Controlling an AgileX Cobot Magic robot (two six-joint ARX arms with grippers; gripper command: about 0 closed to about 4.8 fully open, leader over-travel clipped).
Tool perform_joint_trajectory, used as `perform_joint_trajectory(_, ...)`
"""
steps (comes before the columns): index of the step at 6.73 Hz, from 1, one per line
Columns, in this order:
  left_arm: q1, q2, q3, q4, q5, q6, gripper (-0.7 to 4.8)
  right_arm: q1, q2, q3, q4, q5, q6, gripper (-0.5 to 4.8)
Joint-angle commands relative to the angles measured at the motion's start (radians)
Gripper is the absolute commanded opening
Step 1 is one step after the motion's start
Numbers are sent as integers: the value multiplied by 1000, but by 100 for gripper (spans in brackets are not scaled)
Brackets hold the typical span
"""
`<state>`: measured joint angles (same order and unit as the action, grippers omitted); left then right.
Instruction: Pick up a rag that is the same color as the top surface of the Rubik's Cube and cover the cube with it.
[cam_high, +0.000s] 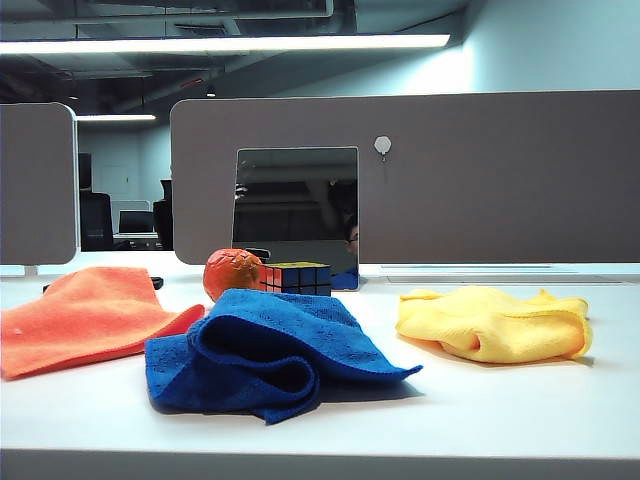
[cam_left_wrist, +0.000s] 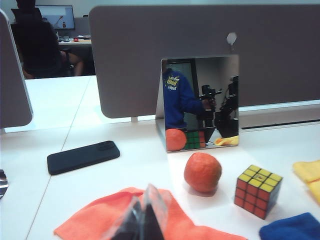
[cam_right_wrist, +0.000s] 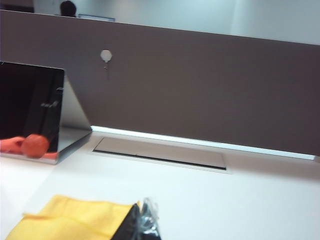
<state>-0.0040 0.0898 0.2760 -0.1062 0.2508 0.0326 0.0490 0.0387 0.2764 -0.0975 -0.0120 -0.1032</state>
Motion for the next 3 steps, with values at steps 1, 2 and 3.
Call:
perform_joint_trajectory(1, -1, 14, 50, -57, 124, 4, -6, 0, 122, 130, -86, -68, -10, -5)
perform_joint_trajectory(2, -2, 19, 50, -62, 180, -2, -6, 0, 190, 195, -134, -82, -10, -5)
perform_joint_trajectory(3, -2, 19, 52, -101, 241, -53, -6, 1, 399, 397, -227, -177, -8, -5)
